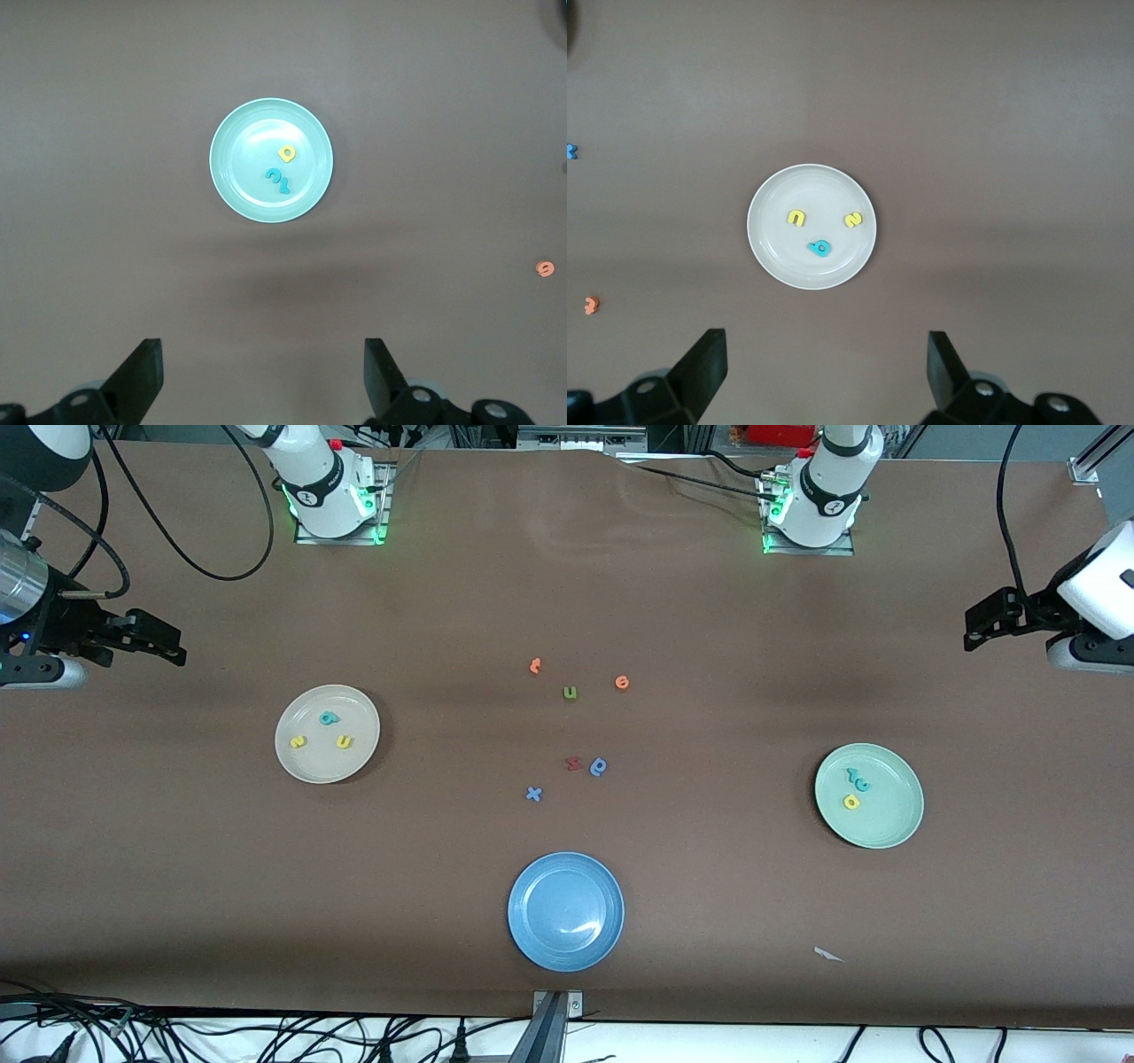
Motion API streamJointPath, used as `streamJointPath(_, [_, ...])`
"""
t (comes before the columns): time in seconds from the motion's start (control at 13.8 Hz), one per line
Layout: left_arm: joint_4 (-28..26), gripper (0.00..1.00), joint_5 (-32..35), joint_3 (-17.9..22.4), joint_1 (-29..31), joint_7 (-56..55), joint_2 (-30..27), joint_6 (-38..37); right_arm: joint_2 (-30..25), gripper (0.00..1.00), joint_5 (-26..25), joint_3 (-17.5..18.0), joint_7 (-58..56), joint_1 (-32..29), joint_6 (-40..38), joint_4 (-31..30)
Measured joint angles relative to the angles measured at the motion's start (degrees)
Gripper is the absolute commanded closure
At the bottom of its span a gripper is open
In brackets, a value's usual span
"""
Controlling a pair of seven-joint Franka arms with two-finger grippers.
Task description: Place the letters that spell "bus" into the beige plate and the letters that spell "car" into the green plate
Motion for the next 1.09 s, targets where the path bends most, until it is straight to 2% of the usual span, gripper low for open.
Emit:
streamJointPath(0.44, [-1.5,0.0,0.0,0.7,0.1,2.0,-0.2,0.1,0.0,0.0,0.0,0.0,0.0,0.0,0.0,0.0])
streamJointPath(1.09, [-1.5,0.0,-0.2,-0.4,-0.4,2.0,-0.3,-0.5,0.0,0.0,0.0,0.0,0.0,0.0,0.0,0.0])
